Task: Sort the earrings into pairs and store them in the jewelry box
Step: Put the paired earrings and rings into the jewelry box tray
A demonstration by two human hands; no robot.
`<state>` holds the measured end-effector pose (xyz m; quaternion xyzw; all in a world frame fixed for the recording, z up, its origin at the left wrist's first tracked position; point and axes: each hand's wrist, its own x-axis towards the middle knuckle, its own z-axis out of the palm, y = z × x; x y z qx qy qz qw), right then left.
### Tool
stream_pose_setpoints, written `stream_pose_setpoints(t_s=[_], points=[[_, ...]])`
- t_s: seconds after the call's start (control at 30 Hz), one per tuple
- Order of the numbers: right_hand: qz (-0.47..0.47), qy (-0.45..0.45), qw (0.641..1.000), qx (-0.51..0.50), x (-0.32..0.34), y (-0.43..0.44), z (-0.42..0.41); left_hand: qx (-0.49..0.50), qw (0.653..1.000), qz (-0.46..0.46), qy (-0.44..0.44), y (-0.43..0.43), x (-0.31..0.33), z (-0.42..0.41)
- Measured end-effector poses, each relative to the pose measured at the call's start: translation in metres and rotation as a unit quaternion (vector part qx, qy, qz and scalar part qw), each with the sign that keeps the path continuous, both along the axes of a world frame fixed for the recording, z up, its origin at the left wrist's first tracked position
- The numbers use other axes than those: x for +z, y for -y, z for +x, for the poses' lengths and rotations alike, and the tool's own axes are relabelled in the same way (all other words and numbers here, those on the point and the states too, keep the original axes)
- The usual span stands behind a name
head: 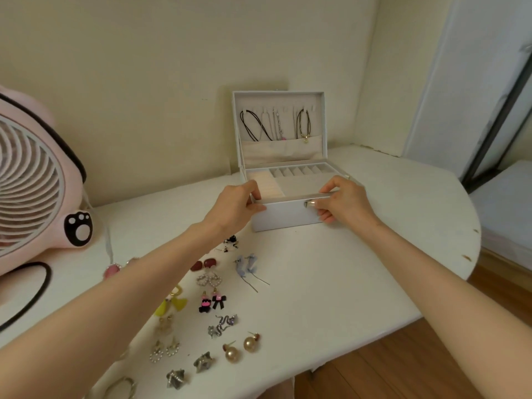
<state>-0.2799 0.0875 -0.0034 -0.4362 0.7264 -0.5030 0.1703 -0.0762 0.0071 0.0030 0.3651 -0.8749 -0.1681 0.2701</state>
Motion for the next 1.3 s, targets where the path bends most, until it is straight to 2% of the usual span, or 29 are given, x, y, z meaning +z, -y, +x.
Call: stream_pose_setpoints(t_s=[0.5, 0.8, 1.3], points=[[-0.007, -0.064, 0.998, -0.028, -0.002, -0.085, 0.008, -0.071, 0.997, -0.021, 0.025, -0.055, -0.001, 0.008], [0.074, -0.2, 0.977, -0.011, 0.012, -0.126, 0.027, -0.098, 0.992, -0.049, 0.054, -0.088, 0.002, 0.03], [0.147, -0.243, 0.959, -0.002, 0.024, -0.162, 0.048, -0.137, 0.985, -0.067, 0.084, -0.115, 0.006, 0.05]])
